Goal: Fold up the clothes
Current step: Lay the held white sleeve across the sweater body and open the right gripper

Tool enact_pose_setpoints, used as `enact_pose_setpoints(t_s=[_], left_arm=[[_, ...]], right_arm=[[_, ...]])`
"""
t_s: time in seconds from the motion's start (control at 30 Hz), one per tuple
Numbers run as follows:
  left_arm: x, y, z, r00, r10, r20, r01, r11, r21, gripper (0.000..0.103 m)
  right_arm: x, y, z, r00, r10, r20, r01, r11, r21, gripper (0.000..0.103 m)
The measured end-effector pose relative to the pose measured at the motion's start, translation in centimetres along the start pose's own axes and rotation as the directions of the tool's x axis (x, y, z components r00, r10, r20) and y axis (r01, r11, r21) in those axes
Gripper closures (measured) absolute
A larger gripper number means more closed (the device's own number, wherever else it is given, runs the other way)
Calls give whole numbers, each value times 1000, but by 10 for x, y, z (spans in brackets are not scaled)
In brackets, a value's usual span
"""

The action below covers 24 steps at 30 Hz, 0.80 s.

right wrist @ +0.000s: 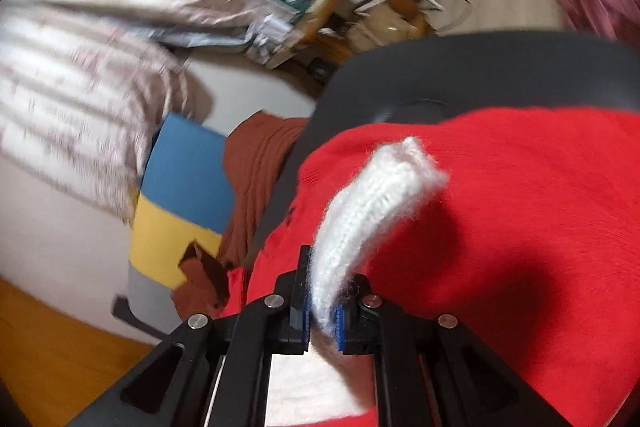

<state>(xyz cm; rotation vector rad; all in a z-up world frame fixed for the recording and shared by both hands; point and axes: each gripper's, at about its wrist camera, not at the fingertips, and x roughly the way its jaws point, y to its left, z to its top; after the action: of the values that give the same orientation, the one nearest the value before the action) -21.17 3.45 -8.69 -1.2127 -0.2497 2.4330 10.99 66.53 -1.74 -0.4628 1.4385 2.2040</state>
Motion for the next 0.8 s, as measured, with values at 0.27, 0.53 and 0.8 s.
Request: enact_pose_setpoints(t_s=[0.27,0.53,0.8], left_arm=[[16,20,-1,996,-86,14,86,996,-22,66],[17,25,-2,993,-117,26,118,992,-42,66],[16,29,-3,989,-142,33,144,988,-58,66]], right_arm=[[25,130,-54,994,63,-91,-88,948,-306,93],[84,233,-173,958,84,-273,-220,826,-519,93],[149,283,-327,896,-32,-443,-338,600,-725,93]])
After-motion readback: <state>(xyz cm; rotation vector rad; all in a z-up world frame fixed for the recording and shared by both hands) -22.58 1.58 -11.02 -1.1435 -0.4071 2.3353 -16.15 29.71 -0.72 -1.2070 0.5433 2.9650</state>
